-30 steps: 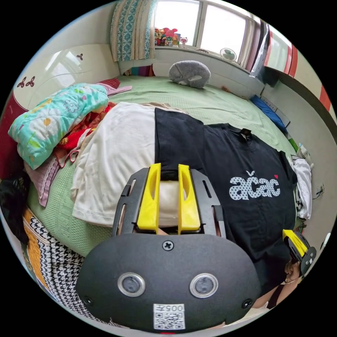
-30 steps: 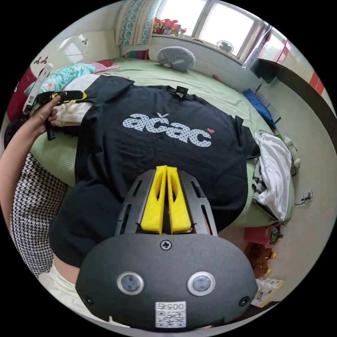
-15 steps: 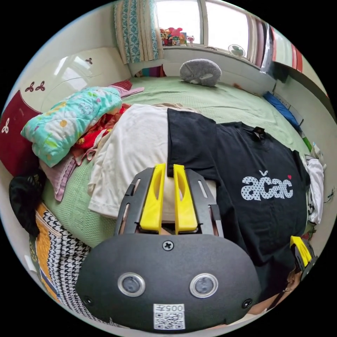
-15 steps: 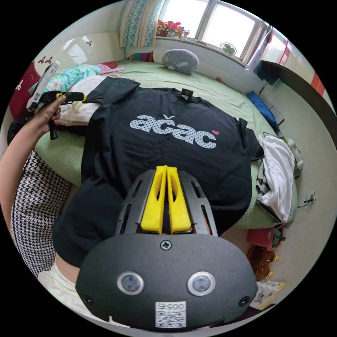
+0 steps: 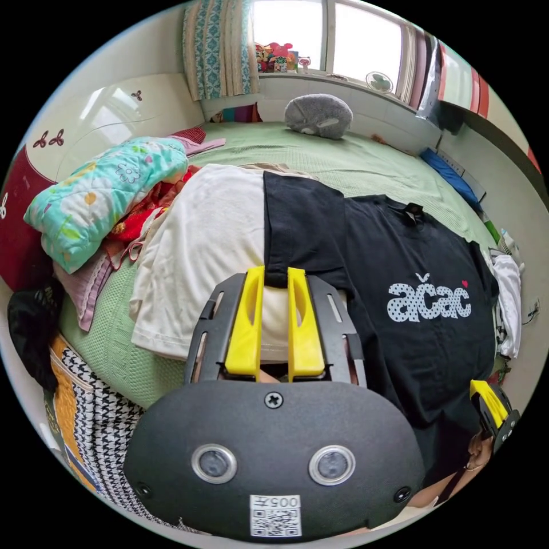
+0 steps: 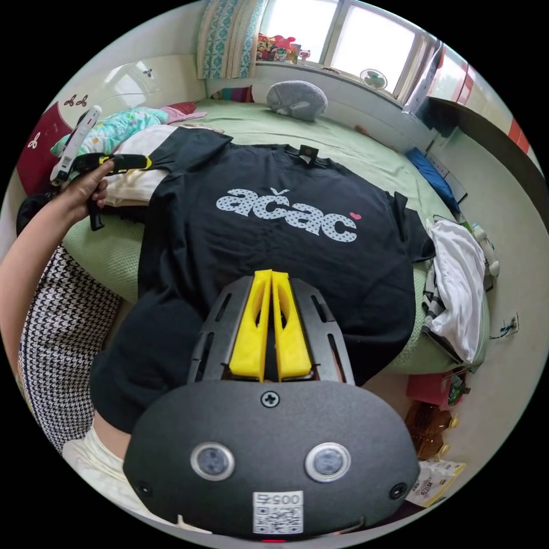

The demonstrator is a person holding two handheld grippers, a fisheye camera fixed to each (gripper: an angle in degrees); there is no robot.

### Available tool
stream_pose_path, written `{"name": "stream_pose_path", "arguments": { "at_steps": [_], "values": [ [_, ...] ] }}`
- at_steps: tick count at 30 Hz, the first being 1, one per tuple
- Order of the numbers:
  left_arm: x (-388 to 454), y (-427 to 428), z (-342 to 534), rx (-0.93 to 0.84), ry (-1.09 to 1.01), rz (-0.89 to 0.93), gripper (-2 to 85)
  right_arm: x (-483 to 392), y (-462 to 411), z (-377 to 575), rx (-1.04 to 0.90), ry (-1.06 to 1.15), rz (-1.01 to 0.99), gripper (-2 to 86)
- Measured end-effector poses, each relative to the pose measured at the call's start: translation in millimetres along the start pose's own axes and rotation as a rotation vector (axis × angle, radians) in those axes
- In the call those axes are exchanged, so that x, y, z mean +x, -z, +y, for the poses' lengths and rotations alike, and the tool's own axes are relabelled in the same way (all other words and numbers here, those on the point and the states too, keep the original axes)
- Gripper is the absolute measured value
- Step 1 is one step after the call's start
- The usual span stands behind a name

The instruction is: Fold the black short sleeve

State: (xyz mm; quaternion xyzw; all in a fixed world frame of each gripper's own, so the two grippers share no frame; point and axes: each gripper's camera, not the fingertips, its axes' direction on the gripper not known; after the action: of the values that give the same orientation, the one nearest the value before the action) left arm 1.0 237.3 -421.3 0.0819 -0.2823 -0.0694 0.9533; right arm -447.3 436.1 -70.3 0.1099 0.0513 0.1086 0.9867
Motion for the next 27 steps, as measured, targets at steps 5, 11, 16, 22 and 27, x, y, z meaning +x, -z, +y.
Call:
{"name": "stream_pose_path", "arguments": {
  "at_steps": [5,11,16,22,27],
  "values": [
    [5.9,2.7,-2.6,-0.004,-0.011,-0.038,7.4,7.6,1.3,-8.1,0.004,-0.008,-0.012,-1.1],
    [9.1,16.2,4.1,0.058,-0.023,-0.074,7.0,8.0,2.3,-18.9,0.007,0.034,-0.005,-1.2],
    [-2.8,31.3,4.9,0.057,0.031,-0.059,3.2,4.9,3.2,-27.5,0.012,0.079,0.022,-1.2],
    [-16.5,45.3,9.5,0.074,0.021,-0.074,0.7,16.1,0.3,-44.1,-0.025,0.088,-0.047,-1.2],
    [-29.9,46.9,16.8,0.086,0.023,0.006,2.4,33.4,1.9,-68.9,-0.026,0.134,-0.279,-1.1]
  ]
}}
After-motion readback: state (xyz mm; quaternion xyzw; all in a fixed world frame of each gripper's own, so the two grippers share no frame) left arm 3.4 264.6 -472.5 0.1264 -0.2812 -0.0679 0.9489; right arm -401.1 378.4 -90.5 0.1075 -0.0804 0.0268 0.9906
